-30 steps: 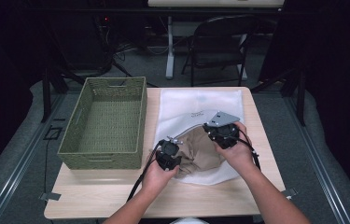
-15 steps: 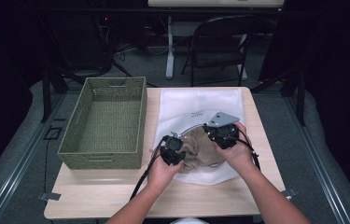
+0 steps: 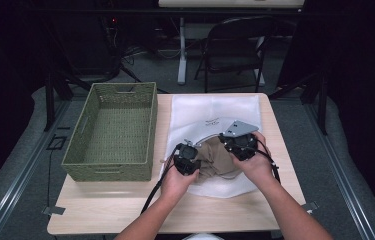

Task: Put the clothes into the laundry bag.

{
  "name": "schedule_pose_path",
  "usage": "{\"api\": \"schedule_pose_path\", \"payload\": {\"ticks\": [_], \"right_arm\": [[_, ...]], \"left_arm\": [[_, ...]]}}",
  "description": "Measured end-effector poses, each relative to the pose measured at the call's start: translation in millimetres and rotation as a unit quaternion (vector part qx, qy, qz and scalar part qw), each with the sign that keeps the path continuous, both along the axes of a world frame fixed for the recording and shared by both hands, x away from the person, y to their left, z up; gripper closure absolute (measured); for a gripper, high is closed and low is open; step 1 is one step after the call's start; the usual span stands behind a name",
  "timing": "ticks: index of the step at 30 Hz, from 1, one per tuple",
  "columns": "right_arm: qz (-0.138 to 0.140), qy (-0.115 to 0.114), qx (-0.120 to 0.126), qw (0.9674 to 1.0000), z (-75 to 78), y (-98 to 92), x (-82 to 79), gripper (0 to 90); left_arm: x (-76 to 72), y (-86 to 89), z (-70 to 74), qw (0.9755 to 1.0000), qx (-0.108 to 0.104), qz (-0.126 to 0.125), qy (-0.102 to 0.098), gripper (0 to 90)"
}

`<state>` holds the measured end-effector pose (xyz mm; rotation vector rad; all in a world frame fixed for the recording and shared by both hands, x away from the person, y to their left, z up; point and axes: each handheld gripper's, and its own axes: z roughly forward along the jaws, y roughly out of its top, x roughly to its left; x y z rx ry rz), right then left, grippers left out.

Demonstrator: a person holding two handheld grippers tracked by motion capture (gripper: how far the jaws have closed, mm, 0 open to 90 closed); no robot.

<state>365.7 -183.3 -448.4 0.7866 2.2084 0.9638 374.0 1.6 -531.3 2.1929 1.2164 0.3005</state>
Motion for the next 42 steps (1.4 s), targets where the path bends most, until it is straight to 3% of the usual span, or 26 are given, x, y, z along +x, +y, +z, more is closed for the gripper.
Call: {"api": "schedule_pose_path", "payload": {"ticks": [17, 33, 38, 42], "right_arm": [[0.002, 0.019, 0.001, 0.9998, -15.7, -8.0, -7.1, 87.5], [-0.002, 0.047, 0.002, 0.9989, -39.0, -8.9, -16.9, 86.6], [0.000, 0.051, 0.008, 0.9987, -41.4, -10.5, -21.5, 82.7], [0.008, 0.052, 0.019, 0.9984, -41.2, -11.3, -28.1, 77.7]], "left_arm": [[-22.9, 18.5, 11.3, 0.9991, -0.025, -0.033, 0.000, 60.2], [-45.3, 46.1, 9.8, 0.9988, -0.023, -0.043, 0.006, 57.5], [-49.9, 56.1, 10.8, 0.9985, -0.024, -0.047, 0.008, 56.9], [-56.0, 65.5, 9.1, 0.9978, -0.039, -0.049, 0.019, 56.3]]}}
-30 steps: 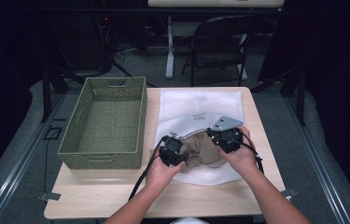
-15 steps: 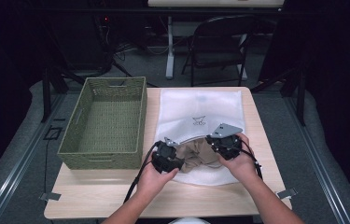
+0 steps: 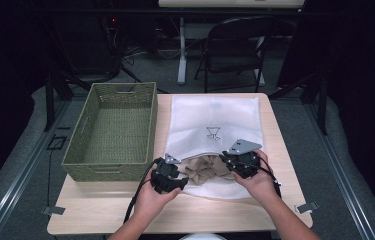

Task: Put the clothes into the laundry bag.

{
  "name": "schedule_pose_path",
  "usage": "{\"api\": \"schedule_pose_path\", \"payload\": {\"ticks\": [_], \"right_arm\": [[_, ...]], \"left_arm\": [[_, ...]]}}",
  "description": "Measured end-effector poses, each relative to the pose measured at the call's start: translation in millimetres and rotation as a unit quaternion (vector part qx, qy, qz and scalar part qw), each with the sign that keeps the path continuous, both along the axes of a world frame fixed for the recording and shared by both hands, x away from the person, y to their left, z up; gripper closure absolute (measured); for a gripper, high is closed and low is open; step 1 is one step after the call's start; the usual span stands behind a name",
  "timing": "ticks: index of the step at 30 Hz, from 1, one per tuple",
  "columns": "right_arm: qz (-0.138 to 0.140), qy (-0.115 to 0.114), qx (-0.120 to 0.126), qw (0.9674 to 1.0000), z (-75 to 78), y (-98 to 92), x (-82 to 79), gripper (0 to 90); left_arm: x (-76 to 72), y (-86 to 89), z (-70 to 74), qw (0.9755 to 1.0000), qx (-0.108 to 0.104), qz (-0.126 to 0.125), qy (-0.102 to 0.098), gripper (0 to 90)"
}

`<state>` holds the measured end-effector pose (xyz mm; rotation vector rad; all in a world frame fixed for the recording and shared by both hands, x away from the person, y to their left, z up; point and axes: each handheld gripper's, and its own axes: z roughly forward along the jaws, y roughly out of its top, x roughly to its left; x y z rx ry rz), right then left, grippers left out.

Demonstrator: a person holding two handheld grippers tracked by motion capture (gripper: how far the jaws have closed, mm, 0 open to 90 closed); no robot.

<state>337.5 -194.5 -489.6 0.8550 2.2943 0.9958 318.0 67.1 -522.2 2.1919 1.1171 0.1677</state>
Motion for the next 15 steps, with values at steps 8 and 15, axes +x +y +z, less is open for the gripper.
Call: {"api": "schedule_pose_path", "payload": {"ticks": [8, 15], "right_arm": [[0.004, -0.002, 0.010, 0.9999, -2.3, -9.0, -20.8, 63.7], [-0.007, 0.022, 0.036, 0.9991, -11.1, -30.7, -31.3, 59.0]], "left_arm": [[-2.6, 10.2, -3.2, 0.9999, -0.011, -0.009, -0.008, 50.6], [-1.4, 16.0, -2.0, 0.9987, 0.002, -0.019, -0.046, 47.6]]}}
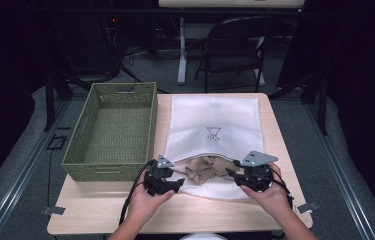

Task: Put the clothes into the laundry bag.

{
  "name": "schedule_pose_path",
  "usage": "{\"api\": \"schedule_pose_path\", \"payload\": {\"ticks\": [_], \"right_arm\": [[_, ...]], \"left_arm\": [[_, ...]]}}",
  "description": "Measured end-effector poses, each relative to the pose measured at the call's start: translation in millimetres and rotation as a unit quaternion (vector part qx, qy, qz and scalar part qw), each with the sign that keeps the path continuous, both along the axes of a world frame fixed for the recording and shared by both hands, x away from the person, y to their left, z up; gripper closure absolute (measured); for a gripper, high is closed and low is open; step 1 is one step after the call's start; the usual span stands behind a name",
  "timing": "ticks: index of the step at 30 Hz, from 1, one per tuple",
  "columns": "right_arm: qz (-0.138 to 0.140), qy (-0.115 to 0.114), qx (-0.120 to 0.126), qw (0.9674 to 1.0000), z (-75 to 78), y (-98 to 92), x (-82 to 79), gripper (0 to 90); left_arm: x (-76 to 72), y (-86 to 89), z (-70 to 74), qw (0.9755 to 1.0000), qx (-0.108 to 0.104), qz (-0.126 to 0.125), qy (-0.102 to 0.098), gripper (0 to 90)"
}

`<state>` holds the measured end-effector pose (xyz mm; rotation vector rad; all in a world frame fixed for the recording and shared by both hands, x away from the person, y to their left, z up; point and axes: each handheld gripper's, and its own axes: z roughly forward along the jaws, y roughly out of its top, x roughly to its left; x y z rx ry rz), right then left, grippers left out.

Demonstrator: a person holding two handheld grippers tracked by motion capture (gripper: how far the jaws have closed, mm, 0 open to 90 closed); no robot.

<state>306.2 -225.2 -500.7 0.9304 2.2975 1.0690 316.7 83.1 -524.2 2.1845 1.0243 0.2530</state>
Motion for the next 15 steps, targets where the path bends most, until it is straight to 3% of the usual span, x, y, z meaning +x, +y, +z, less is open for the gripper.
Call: {"api": "schedule_pose_path", "payload": {"ticks": [4, 6, 8, 15], "right_arm": [[-0.021, 0.000, 0.017, 0.9996, -6.1, -15.5, -4.3, 55.8], [-0.029, 0.003, 0.024, 0.9993, -7.6, -22.5, -6.1, 53.9], [-0.035, -0.003, 0.016, 0.9993, -8.0, -30.1, -7.7, 52.3], [-0.082, 0.001, 0.019, 0.9965, -13.1, -54.1, -6.5, 47.4]], "left_arm": [[3.8, -0.5, 0.2, 0.9995, -0.022, -0.009, 0.023, 46.2], [4.8, -2.0, -1.3, 0.9995, -0.022, -0.007, 0.023, 46.2], [6.3, -2.6, -2.3, 0.9995, -0.017, -0.011, 0.025, 46.0], [11.0, -2.7, -2.5, 0.9995, -0.022, -0.004, 0.022, 45.9]]}}
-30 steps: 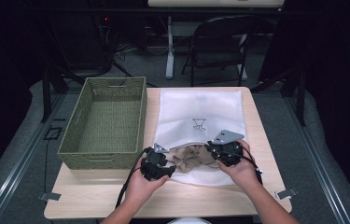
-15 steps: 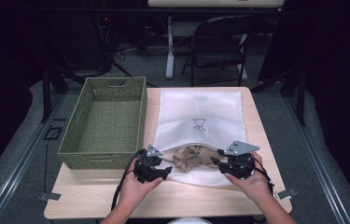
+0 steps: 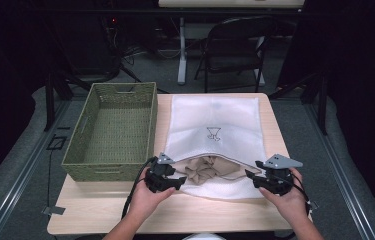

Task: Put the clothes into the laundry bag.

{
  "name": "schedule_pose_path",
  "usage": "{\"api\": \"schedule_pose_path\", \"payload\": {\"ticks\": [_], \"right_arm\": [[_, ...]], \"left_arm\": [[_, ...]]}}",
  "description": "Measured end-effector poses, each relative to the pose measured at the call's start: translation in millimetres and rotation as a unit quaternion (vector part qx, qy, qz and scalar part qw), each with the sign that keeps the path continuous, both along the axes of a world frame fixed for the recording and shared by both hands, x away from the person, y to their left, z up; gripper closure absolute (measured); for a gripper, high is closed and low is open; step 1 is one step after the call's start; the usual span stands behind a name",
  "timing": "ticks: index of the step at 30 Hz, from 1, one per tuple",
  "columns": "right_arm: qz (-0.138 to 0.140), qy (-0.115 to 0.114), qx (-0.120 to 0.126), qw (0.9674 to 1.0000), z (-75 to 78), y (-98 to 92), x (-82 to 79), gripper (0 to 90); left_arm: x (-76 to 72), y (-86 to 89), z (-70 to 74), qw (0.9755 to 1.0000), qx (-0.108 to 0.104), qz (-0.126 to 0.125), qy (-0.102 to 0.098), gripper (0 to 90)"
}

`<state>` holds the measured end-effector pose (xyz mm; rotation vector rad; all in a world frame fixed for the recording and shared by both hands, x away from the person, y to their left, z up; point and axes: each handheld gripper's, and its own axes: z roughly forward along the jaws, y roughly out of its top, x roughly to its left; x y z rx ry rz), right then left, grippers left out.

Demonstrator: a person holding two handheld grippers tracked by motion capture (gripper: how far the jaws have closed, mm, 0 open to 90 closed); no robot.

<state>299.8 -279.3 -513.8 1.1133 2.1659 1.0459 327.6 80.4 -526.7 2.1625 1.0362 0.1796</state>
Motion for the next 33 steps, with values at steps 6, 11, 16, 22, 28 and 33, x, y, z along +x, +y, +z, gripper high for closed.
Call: {"api": "schedule_pose_path", "payload": {"ticks": [6, 11, 16, 22, 28, 33], "right_arm": [[-0.034, 0.003, 0.002, 0.9994, -2.9, -15.9, 0.2, 46.5], [-0.060, 0.020, 0.011, 0.9979, -5.3, -27.0, 2.3, 43.8], [-0.079, 0.044, 0.013, 0.9958, -16.7, -34.3, 6.2, 41.4], [-0.092, 0.069, 0.024, 0.9930, -26.0, -41.4, 10.5, 36.5], [-0.093, 0.096, 0.045, 0.9899, -32.8, -44.5, 14.6, 34.8], [-0.091, 0.115, 0.052, 0.9878, -38.1, -47.0, 17.3, 33.9]], "left_arm": [[1.9, -0.3, 2.1, 0.9999, -0.010, 0.002, -0.001, 45.1], [3.1, -0.6, 2.8, 0.9999, -0.007, 0.000, -0.012, 44.5], [4.9, 0.3, 2.7, 0.9999, -0.010, 0.004, -0.013, 44.0], [5.6, -0.2, 2.4, 0.9999, -0.004, 0.003, -0.009, 42.8], [5.0, -1.2, 1.4, 0.9999, -0.003, 0.008, -0.014, 42.5], [5.4, -1.2, 1.0, 0.9998, 0.003, 0.006, -0.017, 42.4]]}}
